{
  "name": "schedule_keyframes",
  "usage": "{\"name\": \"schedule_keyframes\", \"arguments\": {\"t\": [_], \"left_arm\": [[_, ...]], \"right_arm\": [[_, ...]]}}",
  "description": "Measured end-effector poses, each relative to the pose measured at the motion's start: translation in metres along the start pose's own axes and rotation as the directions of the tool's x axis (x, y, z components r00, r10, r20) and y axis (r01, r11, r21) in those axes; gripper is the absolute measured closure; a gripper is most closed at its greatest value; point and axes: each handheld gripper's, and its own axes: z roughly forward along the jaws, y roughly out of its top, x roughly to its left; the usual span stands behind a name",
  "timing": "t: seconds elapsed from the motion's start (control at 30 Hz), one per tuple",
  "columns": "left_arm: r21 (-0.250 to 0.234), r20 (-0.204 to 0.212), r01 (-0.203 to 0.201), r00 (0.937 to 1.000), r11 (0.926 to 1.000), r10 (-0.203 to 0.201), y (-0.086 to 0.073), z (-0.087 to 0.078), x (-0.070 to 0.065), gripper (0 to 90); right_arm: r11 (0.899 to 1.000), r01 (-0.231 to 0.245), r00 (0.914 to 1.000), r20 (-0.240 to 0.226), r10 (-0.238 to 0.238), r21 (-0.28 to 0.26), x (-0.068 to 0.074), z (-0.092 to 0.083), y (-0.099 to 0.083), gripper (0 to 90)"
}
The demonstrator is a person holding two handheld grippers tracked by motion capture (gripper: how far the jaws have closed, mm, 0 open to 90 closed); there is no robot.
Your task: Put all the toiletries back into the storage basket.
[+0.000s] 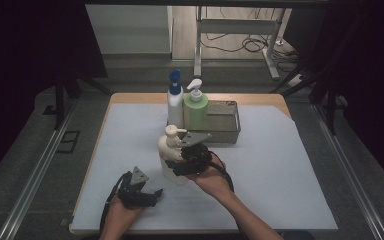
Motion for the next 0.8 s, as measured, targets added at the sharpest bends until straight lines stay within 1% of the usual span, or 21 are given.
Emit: {"name": "schedule_keyframes", "arguments": {"t": [0.1,0.17,0.23,0.37,0.47,0.53,0.67,0.8], "left_arm": [[0.0,0.0,0.0,1.0,1.0,0.0,0.0,0.0,0.0,14.0],[0.0,0.0,0.001,1.0,1.0,-0.001,0.0,0.0,0.0,14.0],[-0.001,0.0,0.001,1.0,1.0,-0.001,0.0,0.0,0.0,14.0],[0.0,0.0,0.001,1.0,1.0,-0.001,0.0,0.0,0.0001,14.0],[0.0,0.0,0.001,1.0,1.0,-0.001,0.0,0.0,0.0001,14.0],[0.0,0.0,0.001,1.0,1.0,-0.001,0.0,0.0,0.0001,14.0],[0.001,0.001,0.001,1.0,1.0,-0.001,0.0,-0.0001,0.0001,14.0],[-0.002,0.001,0.004,1.0,1.0,-0.004,-0.0001,0.0002,0.0,14.0]], "right_arm": [[1.0,0.001,0.9999,0.01,-0.001,0.001,0.0022,0.0035,0.0014,32.2],[1.0,-0.001,0.9998,0.018,0.001,-0.008,0.0031,0.0051,0.002,32.3],[1.0,-0.02,0.9998,0.008,0.02,-0.01,0.002,0.0056,0.002,33.0],[1.0,-0.006,1.0,-0.003,0.006,-0.002,0.0014,0.0046,0.0026,34.3],[1.0,-0.018,0.9996,-0.019,0.018,-0.005,-0.0004,0.0031,0.0023,35.3],[1.0,-0.021,0.9996,-0.019,0.021,-0.002,-0.0013,0.0023,0.0026,35.7],[1.0,-0.009,0.9998,-0.017,0.009,0.002,-0.0001,0.0007,0.0029,36.3],[1.0,-0.006,0.9996,-0.027,0.006,0.006,0.0,-0.0021,0.003,36.5]]}}
